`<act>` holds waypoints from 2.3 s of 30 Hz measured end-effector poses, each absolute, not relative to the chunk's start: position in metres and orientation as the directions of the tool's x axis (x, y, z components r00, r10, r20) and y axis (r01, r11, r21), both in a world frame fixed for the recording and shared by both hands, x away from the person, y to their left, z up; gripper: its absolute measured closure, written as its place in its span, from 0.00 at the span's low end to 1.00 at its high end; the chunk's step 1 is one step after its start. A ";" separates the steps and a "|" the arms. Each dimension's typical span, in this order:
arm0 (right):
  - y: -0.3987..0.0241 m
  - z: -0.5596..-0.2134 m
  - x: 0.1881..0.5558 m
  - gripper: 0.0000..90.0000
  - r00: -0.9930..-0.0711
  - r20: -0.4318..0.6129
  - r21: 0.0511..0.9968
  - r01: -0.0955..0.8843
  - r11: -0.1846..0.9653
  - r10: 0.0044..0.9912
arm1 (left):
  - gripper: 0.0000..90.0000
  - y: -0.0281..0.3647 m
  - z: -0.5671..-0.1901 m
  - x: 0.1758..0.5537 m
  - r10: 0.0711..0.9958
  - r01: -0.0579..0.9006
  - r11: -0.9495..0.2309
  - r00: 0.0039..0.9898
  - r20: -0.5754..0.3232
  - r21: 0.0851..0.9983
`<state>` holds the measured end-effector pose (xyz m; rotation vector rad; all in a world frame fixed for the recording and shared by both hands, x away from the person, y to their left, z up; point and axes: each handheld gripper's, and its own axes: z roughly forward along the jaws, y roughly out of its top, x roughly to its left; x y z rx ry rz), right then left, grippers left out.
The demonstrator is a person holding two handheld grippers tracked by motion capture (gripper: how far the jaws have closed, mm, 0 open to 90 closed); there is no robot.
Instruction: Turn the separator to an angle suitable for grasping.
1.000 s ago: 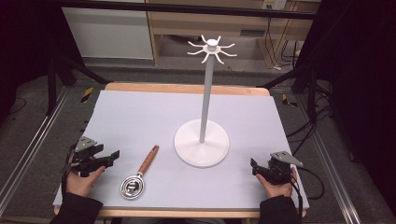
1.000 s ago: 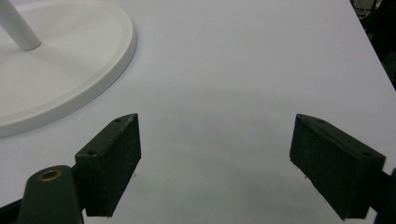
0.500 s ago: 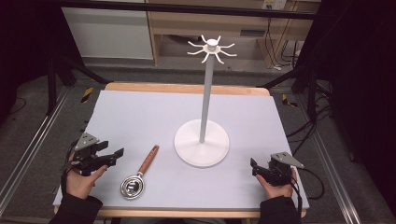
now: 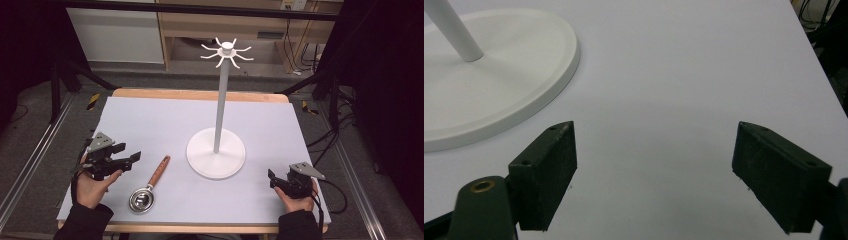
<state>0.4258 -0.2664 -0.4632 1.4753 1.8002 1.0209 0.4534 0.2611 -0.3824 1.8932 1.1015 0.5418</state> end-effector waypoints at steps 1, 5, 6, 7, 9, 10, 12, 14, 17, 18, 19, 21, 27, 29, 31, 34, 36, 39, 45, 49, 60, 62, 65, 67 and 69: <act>-0.266 -0.463 0.426 0.20 -0.216 0.026 0.845 0.526 0.094 0.976 | 0.37 0.258 -0.382 0.454 0.853 0.482 -0.250 0.521 -0.046 0.840; -0.265 -0.464 0.426 0.20 -0.218 0.021 0.842 0.530 0.101 0.976 | 0.37 0.246 -0.381 0.458 0.845 0.482 -0.269 0.534 -0.035 0.834; -0.265 -0.465 0.426 0.20 -0.218 0.020 0.842 0.530 0.101 0.976 | 0.38 0.243 -0.382 0.459 0.843 0.483 -0.276 0.537 -0.032 0.831; -0.265 -0.465 0.426 0.20 -0.218 0.022 0.842 0.530 0.099 0.976 | 0.38 0.241 -0.382 0.460 0.841 0.483 -0.281 0.540 -0.029 0.829; -0.265 -0.464 0.426 0.20 -0.217 0.025 0.841 0.532 0.097 0.976 | 0.38 0.236 -0.383 0.462 0.838 0.490 -0.291 0.545 -0.028 0.822; -0.265 -0.465 0.426 0.20 -0.218 0.024 0.841 0.531 0.098 0.976 | 0.39 0.232 -0.385 0.463 0.835 0.498 -0.301 0.550 -0.028 0.814; -0.265 -0.465 0.426 0.20 -0.221 0.028 0.841 0.532 0.096 0.975 | 0.39 0.230 -0.386 0.464 0.834 0.502 -0.306 0.551 -0.026 0.809; -0.265 -0.465 0.427 0.20 -0.223 0.031 0.840 0.533 0.095 0.974 | 0.39 0.227 -0.388 0.465 0.834 0.511 -0.319 0.551 -0.019 0.798; -0.265 -0.464 0.427 0.21 -0.223 0.030 0.839 0.535 0.097 0.974 | 0.40 0.222 -0.391 0.466 0.832 0.516 -0.327 0.555 -0.018 0.792; -0.265 -0.464 0.427 0.21 -0.223 0.025 0.838 0.536 0.101 0.974 | 0.40 0.220 -0.393 0.466 0.829 0.519 -0.332 0.559 -0.019 0.787; -0.265 -0.464 0.426 0.20 -0.220 0.024 0.838 0.537 0.101 0.975 | 0.40 0.218 -0.394 0.466 0.828 0.522 -0.336 0.561 -0.018 0.784; -0.265 -0.464 0.426 0.21 -0.221 0.025 0.837 0.538 0.100 0.975 | 0.40 0.215 -0.397 0.467 0.827 0.531 -0.355 0.562 -0.007 0.769; -0.264 -0.464 0.426 0.23 -0.231 0.027 0.831 0.546 0.107 0.973 | 0.42 0.208 -0.411 0.470 0.823 0.575 -0.392 0.568 -0.005 0.718; -0.264 -0.465 0.426 0.23 -0.235 0.021 0.828 0.549 0.115 0.972 | 0.43 0.206 -0.416 0.471 0.819 0.586 -0.411 0.574 0.000 0.699; -0.264 -0.465 0.426 0.24 -0.238 0.022 0.828 0.549 0.116 0.971 | 0.43 0.204 -0.420 0.472 0.817 0.596 -0.420 0.577 -0.001 0.685; -0.264 -0.465 0.426 0.24 -0.239 0.025 0.826 0.552 0.115 0.971 | 0.44 0.202 -0.423 0.472 0.814 0.601 -0.427 0.580 -0.001 0.675; -0.263 -0.465 0.426 0.24 -0.240 0.028 0.824 0.555 0.113 0.970 | 0.44 0.200 -0.425 0.473 0.812 0.606 -0.438 0.584 0.002 0.664; -0.263 -0.466 0.426 0.25 -0.244 0.025 0.823 0.555 0.118 0.969 | 0.46 0.196 -0.431 0.475 0.811 0.618 -0.453 0.585 0.009 0.643; -0.263 -0.466 0.426 0.26 -0.249 0.027 0.820 0.559 0.121 0.968 | 0.50 0.192 -0.441 0.478 0.809 0.636 -0.472 0.588 0.012 0.611; -0.263 -0.466 0.426 0.28 -0.252 0.028 0.820 0.559 0.122 0.967 | 0.53 0.190 -0.445 0.480 0.810 0.648 -0.477 0.587 0.010 0.593; -0.263 -0.467 0.427 0.30 -0.261 0.025 0.817 0.561 0.131 0.965 | 0.60 0.188 -0.455 0.484 0.822 0.693 -0.476 0.570 -0.007 0.542; -0.263 -0.467 0.427 0.30 -0.262 0.026 0.817 0.562 0.131 0.965 | 0.62 0.188 -0.457 0.485 0.820 0.697 -0.481 0.572 -0.008 0.531; -0.263 -0.467 0.427 0.31 -0.266 0.025 0.817 0.561 0.134 0.964 | 0.65 0.186 -0.458 0.484 0.820 0.699 -0.486 0.572 -0.001 0.524; -0.263 -0.467 0.427 0.31 -0.267 0.026 0.817 0.561 0.134 0.963 | 0.67 0.187 -0.458 0.485 0.820 0.700 -0.485 0.572 -0.004 0.523; -0.263 -0.467 0.427 0.31 -0.268 0.025 0.816 0.562 0.135 0.963 | 0.68 0.188 -0.458 0.485 0.820 0.702 -0.483 0.572 -0.011 0.524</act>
